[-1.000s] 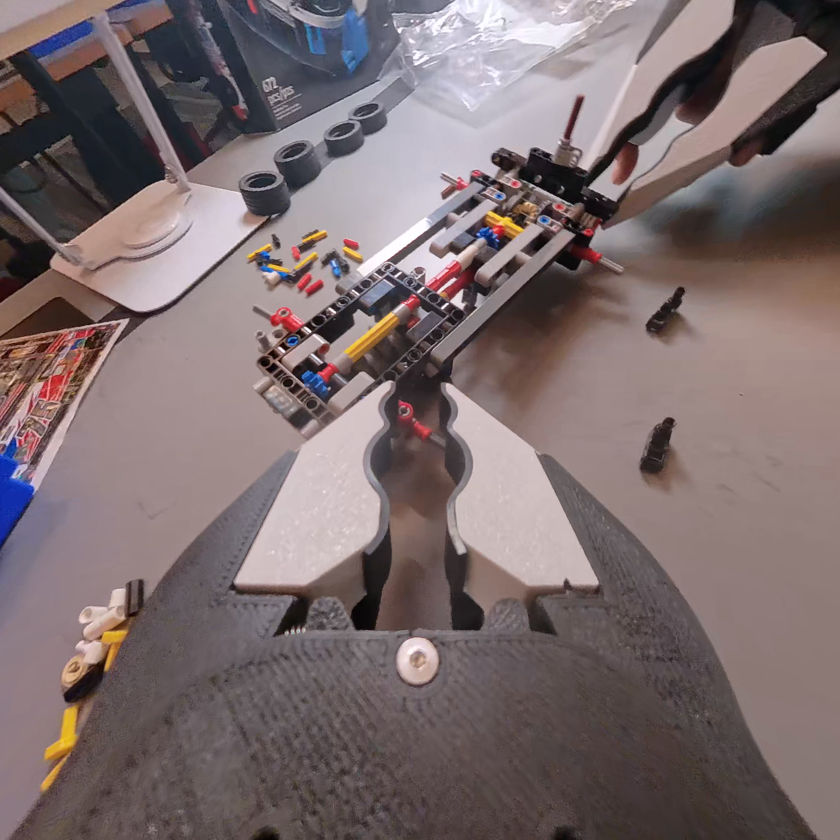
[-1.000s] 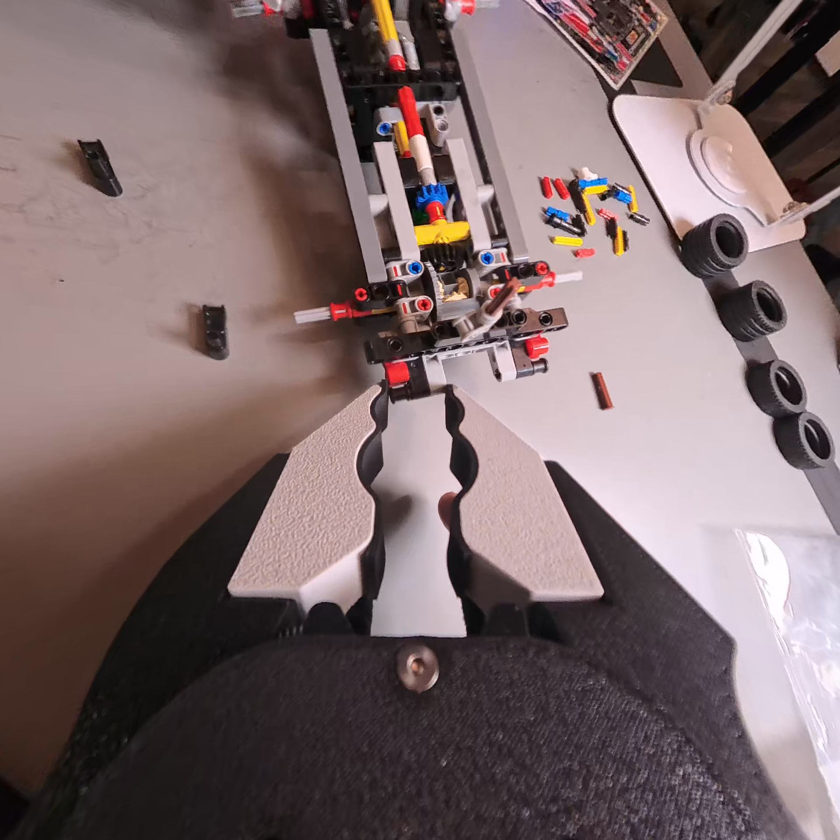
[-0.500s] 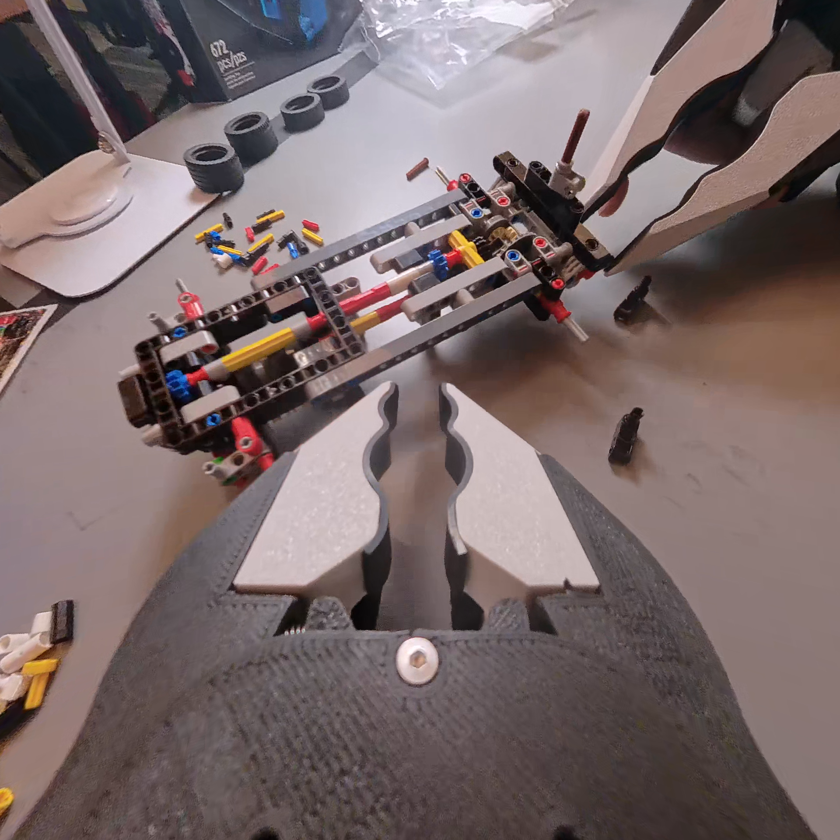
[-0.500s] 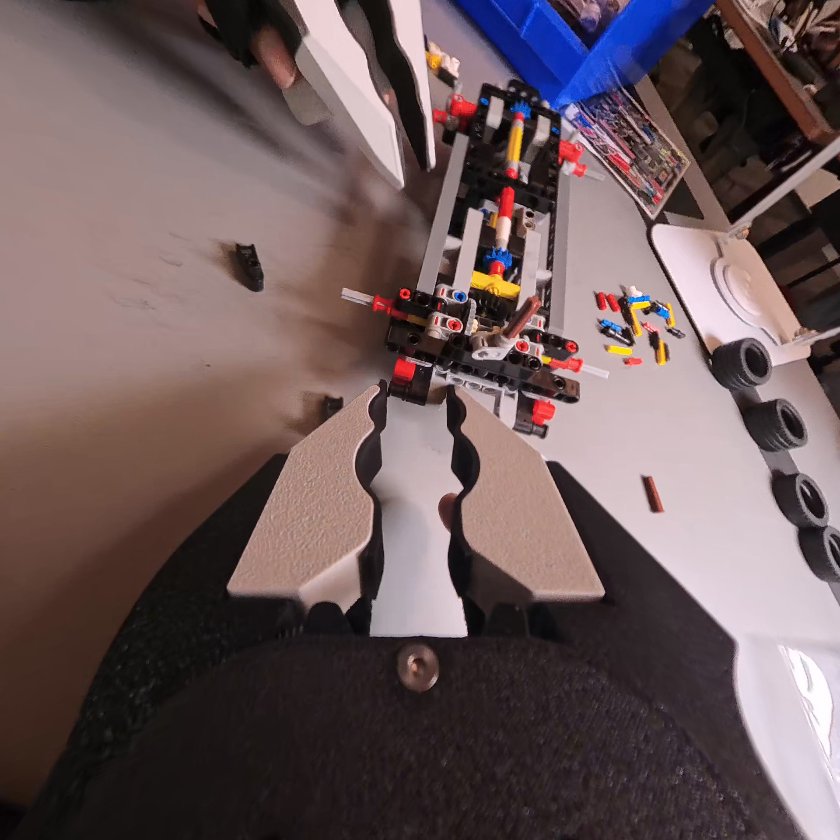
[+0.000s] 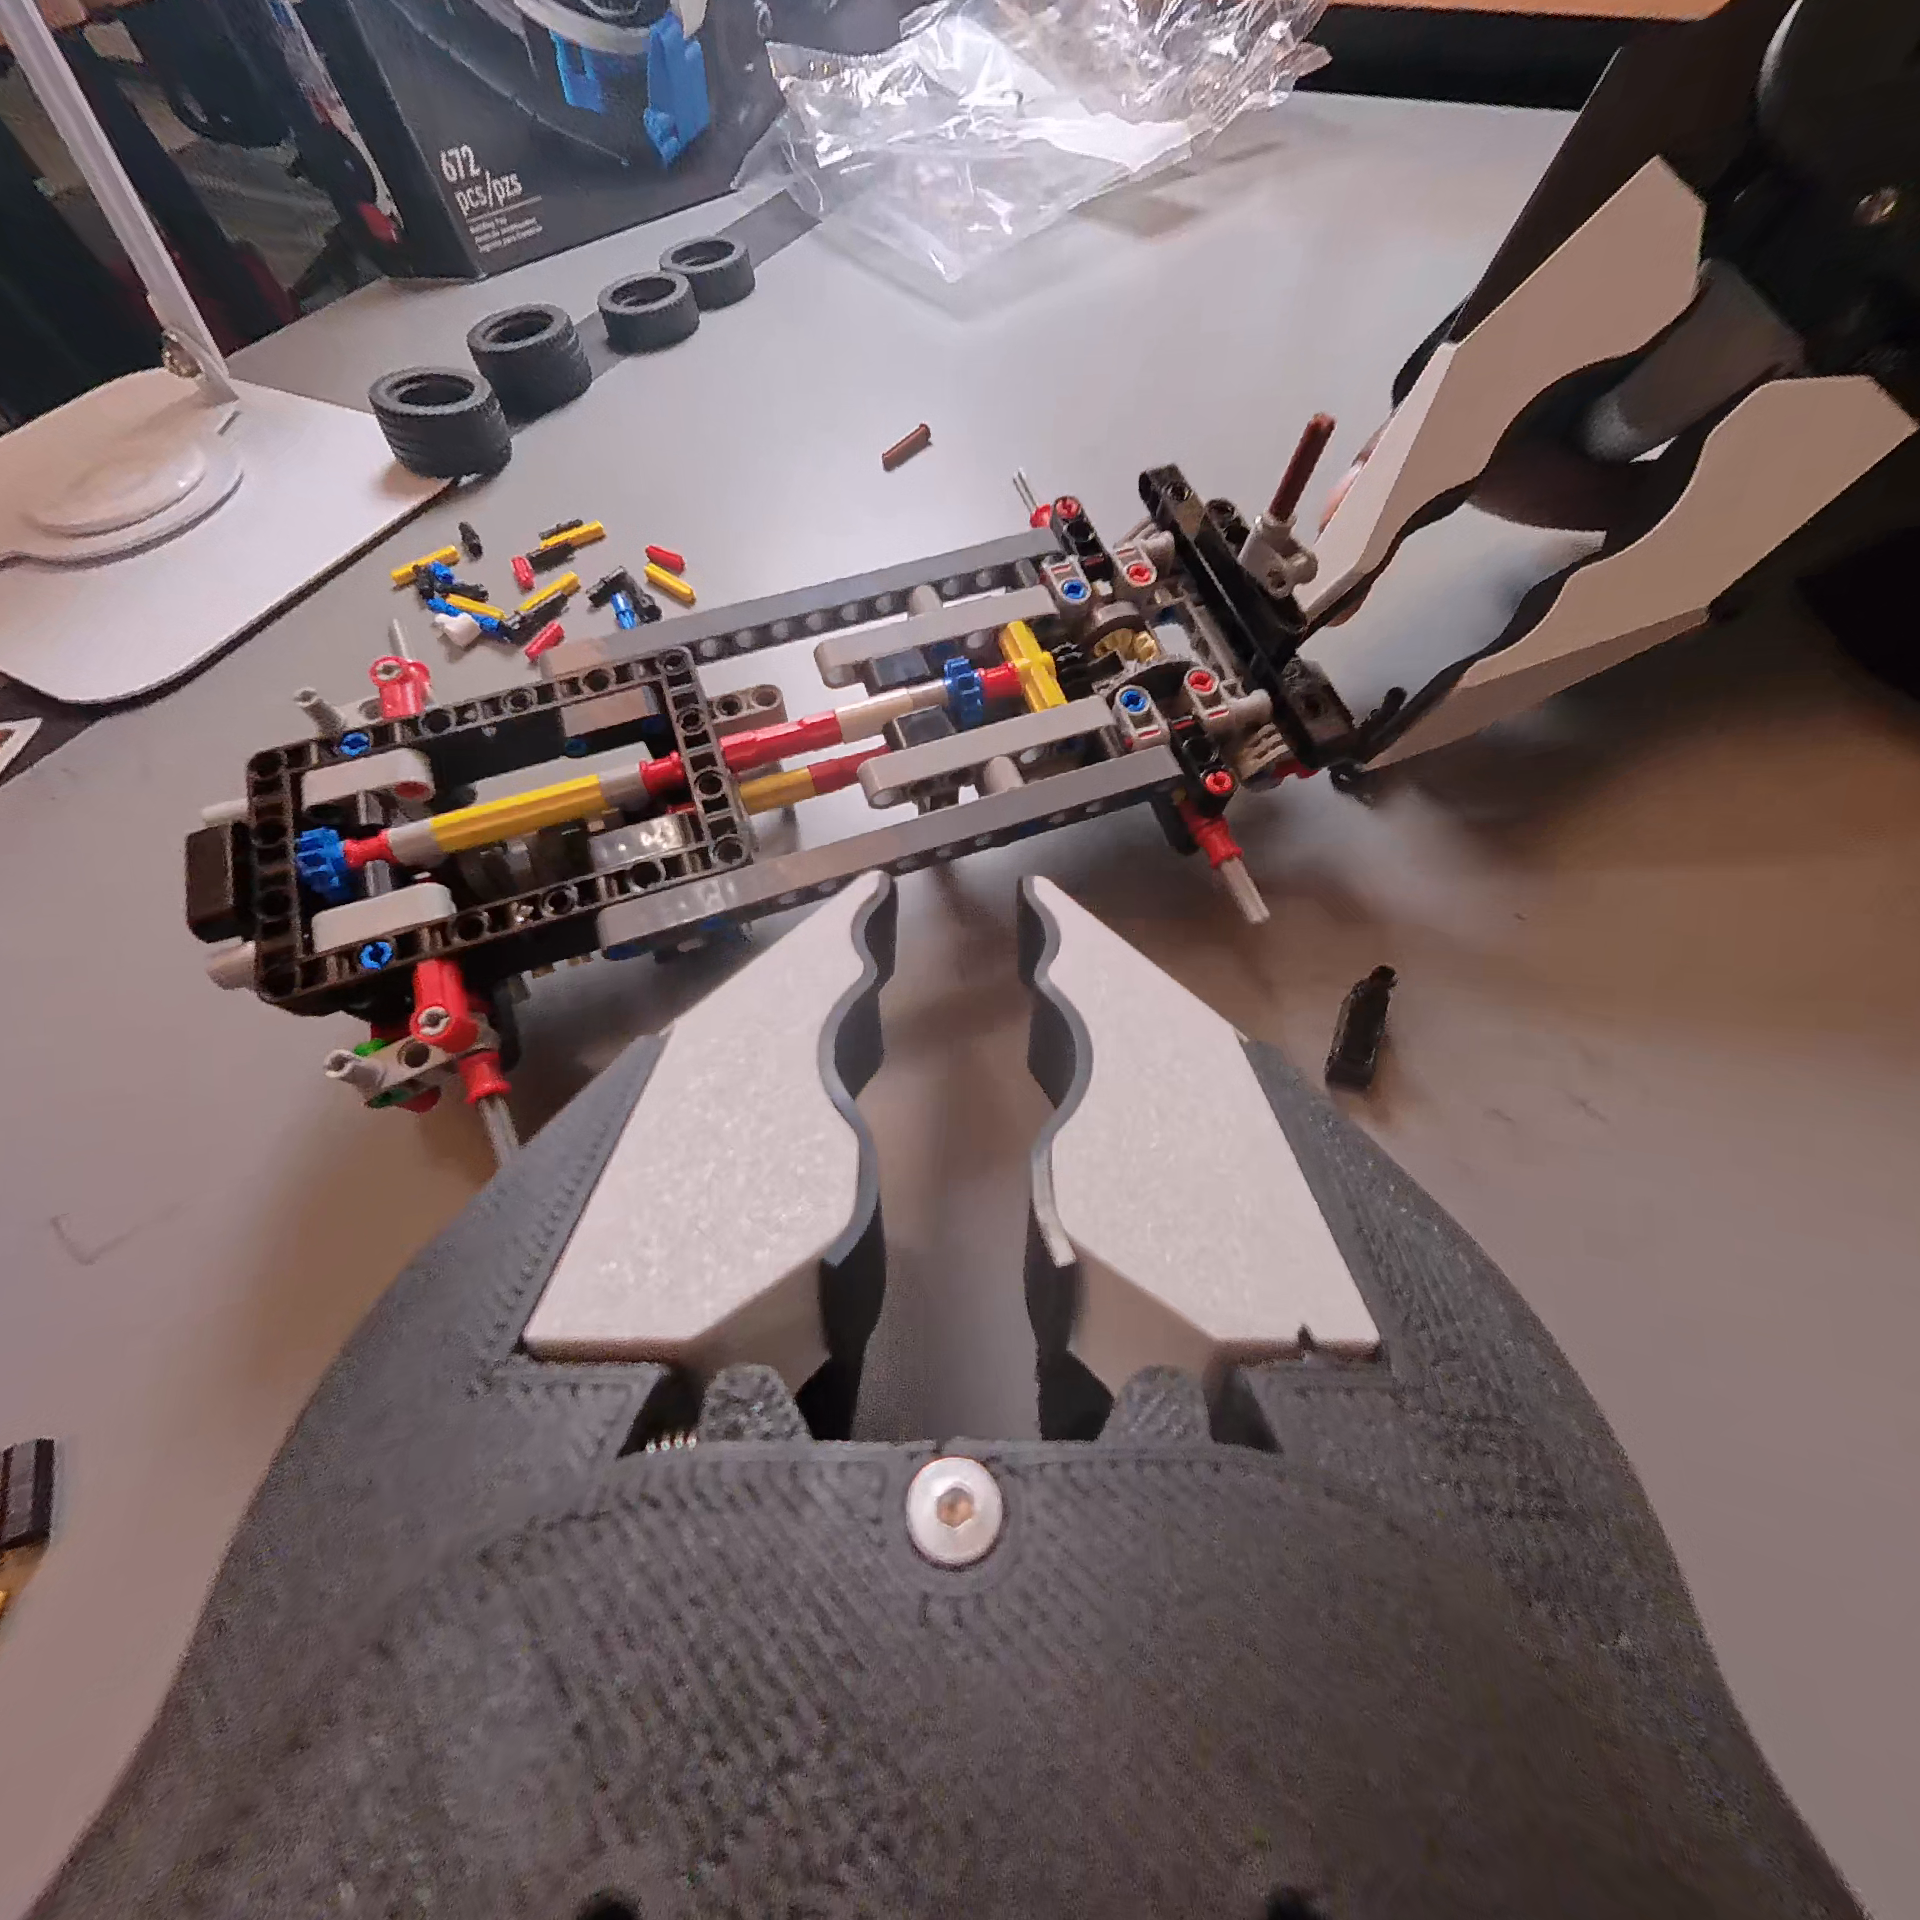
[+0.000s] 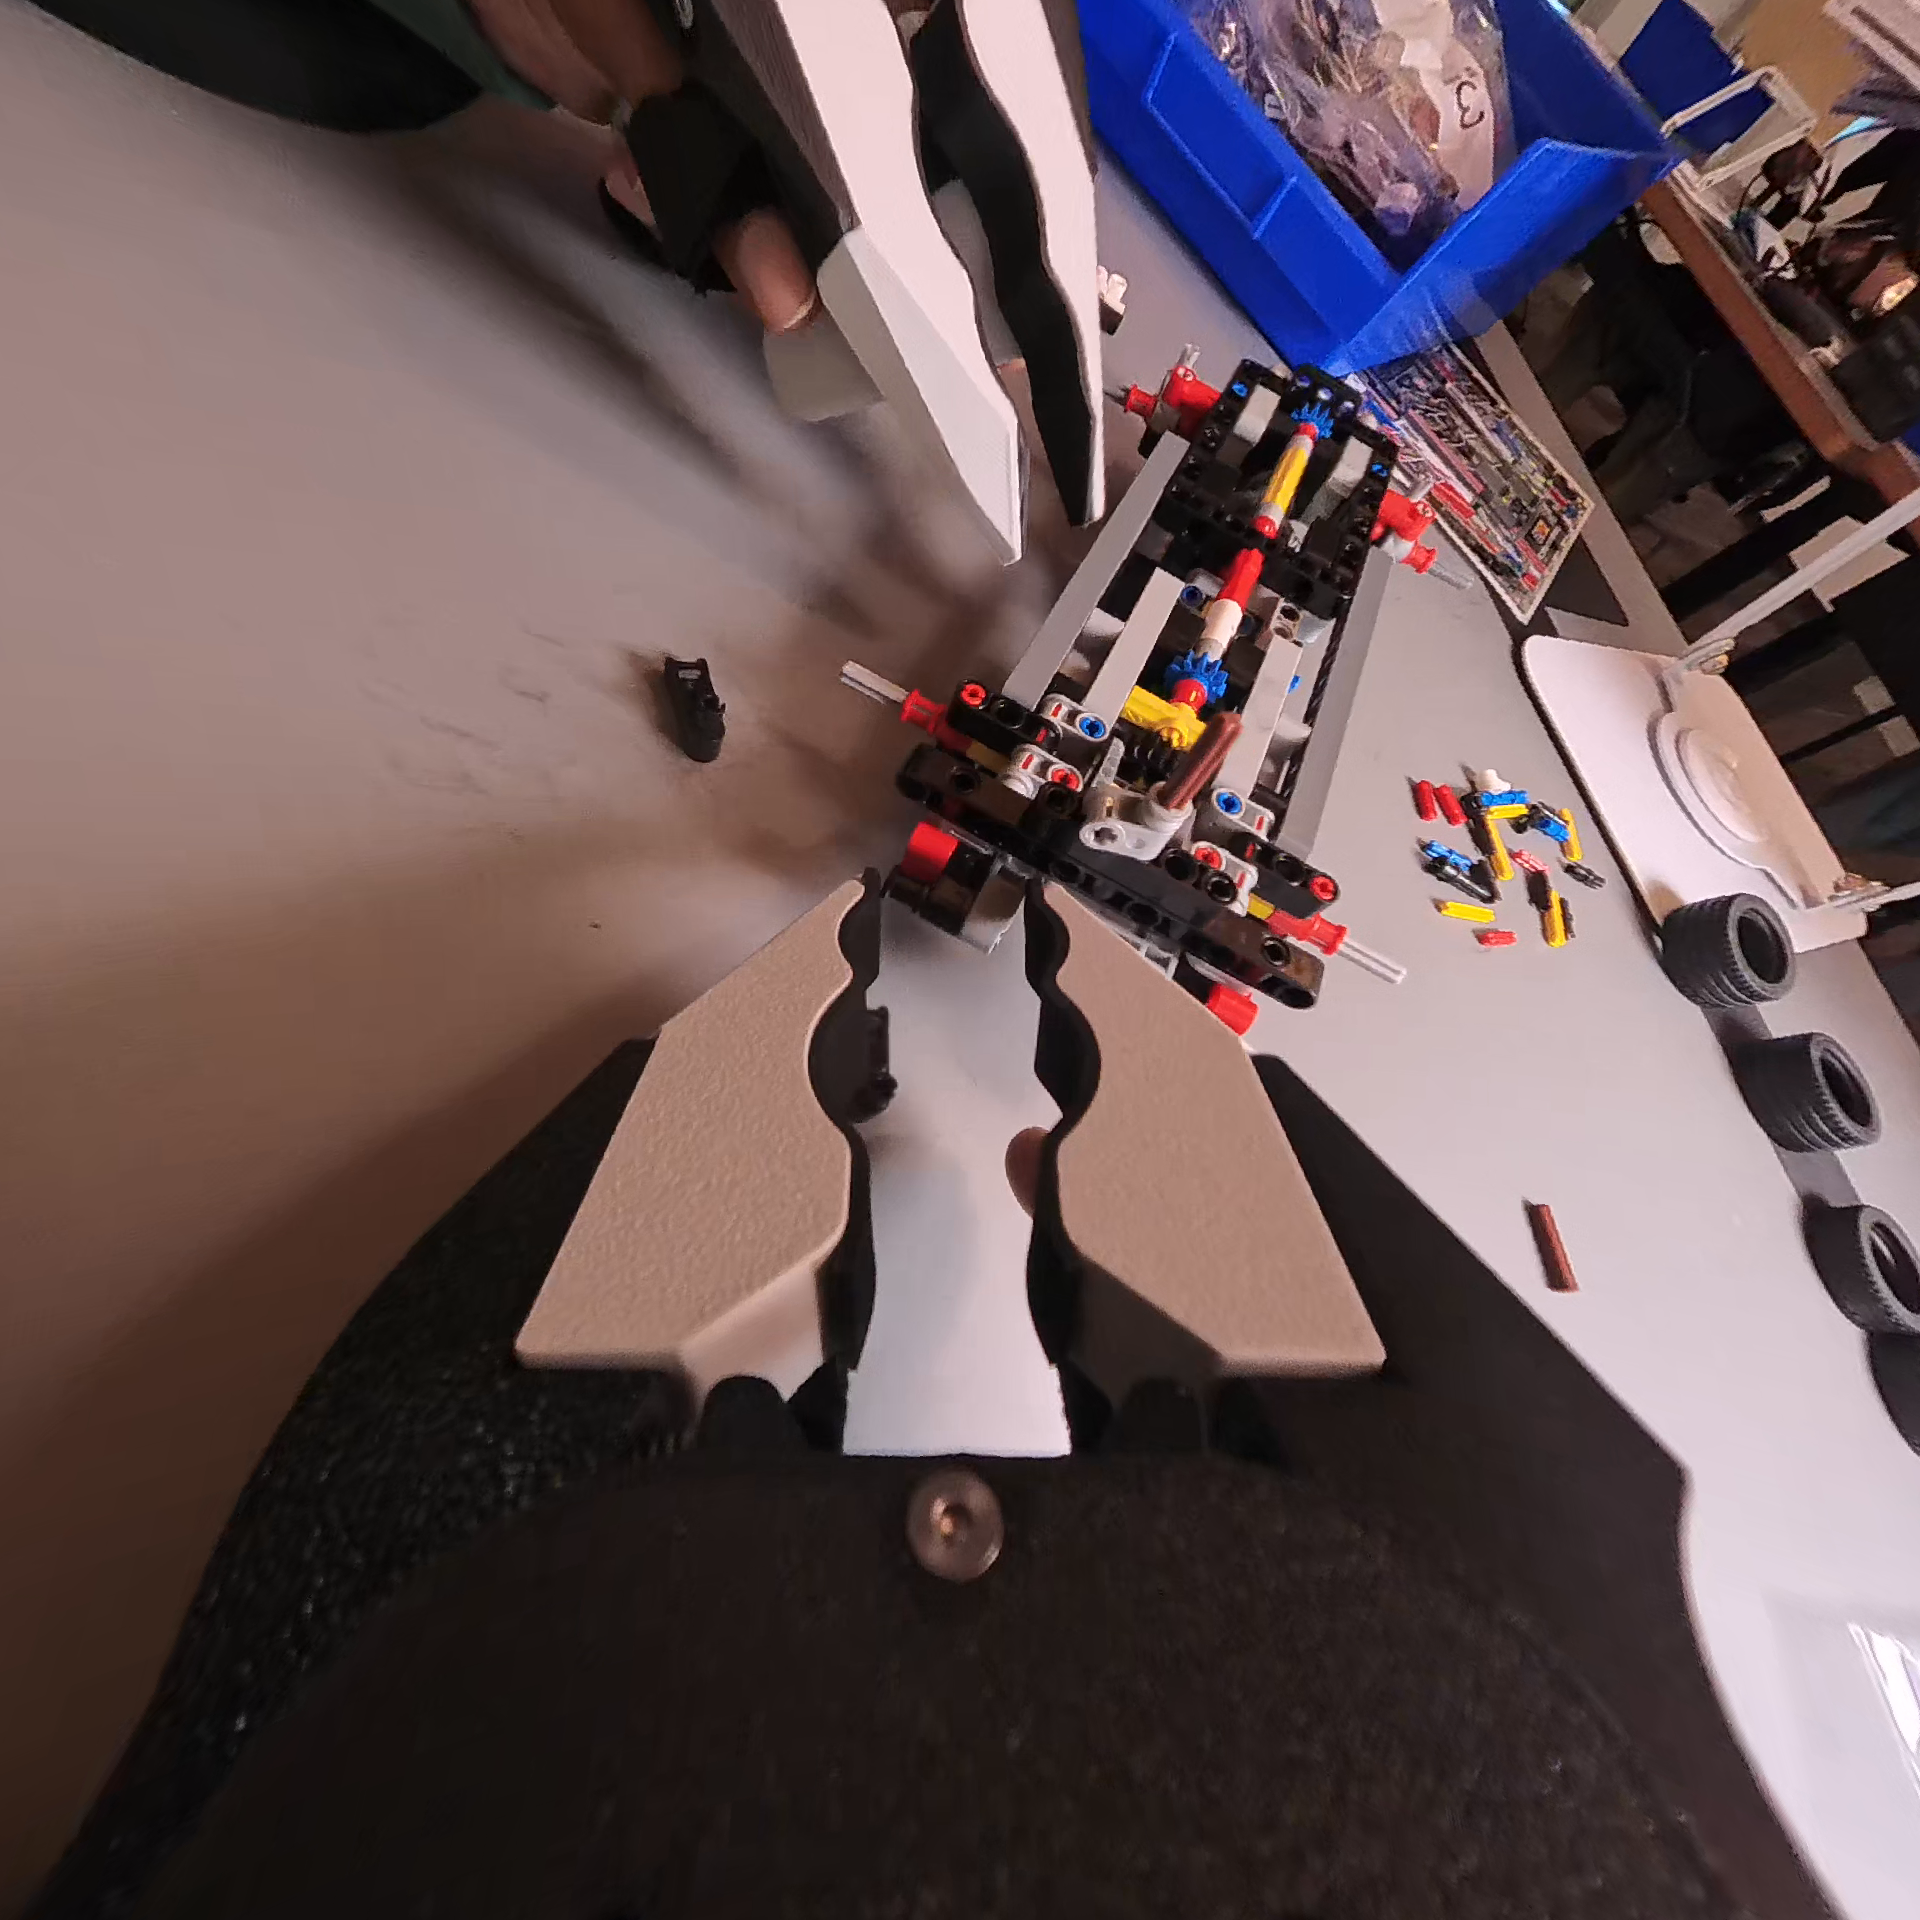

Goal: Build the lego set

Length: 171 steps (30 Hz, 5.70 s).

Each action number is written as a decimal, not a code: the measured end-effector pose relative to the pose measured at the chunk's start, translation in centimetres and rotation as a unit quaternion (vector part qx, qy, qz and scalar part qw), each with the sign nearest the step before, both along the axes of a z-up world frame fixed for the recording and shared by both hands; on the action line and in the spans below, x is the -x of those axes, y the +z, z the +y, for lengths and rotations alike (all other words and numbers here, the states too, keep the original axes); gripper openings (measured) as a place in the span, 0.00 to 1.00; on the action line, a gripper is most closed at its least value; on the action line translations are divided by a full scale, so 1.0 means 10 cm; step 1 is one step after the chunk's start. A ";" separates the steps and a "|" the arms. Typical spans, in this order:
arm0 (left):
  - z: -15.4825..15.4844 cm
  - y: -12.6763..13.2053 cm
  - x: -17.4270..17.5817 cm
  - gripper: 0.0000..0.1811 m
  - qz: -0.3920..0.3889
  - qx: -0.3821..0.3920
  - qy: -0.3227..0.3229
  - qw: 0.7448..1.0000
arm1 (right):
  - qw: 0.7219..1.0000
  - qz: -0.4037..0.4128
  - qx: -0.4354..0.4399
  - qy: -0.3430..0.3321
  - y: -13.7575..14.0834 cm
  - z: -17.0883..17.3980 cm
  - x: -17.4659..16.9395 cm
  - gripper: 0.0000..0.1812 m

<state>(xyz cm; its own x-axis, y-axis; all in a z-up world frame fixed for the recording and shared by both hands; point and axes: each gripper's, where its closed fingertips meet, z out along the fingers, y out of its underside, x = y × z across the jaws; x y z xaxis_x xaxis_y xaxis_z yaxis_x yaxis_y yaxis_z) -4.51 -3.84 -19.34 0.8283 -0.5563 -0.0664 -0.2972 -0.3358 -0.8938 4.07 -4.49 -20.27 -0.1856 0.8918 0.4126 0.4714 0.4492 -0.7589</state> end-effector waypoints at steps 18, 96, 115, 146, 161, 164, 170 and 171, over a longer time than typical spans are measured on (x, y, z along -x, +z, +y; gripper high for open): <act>-0.11 0.11 -0.28 0.15 0.007 -0.039 -0.056 0.998 | 0.999 0.038 -0.011 0.005 0.14 0.02 0.10 0.13; -0.34 0.40 -0.89 0.03 -0.143 -0.028 -0.159 0.977 | 0.957 0.003 0.200 0.210 0.44 -0.29 0.03 0.01; -0.35 0.59 -0.82 0.03 -0.255 -0.010 -0.162 0.953 | 0.957 0.068 0.192 0.206 0.60 -0.32 0.10 0.02; -0.34 0.53 -0.86 0.03 -0.273 0.011 -0.171 0.947 | 0.954 0.078 0.209 0.200 0.64 -0.29 0.10 0.00; -0.19 0.59 -0.64 0.03 -0.344 0.022 -0.125 0.930 | 0.963 0.099 0.192 0.159 0.64 -0.05 0.14 0.06; -0.13 0.63 -0.49 0.03 -0.369 0.016 -0.099 0.924 | 0.973 0.081 0.160 0.145 0.57 0.09 0.11 0.05; -0.05 0.57 -0.32 0.03 -0.379 0.027 -0.065 0.923 | 0.989 0.000 0.103 0.103 0.34 0.53 -0.09 0.05; -0.05 0.56 -0.32 0.03 -0.379 0.031 -0.065 0.923 | 0.992 -0.012 0.084 0.094 0.27 0.60 -0.12 0.07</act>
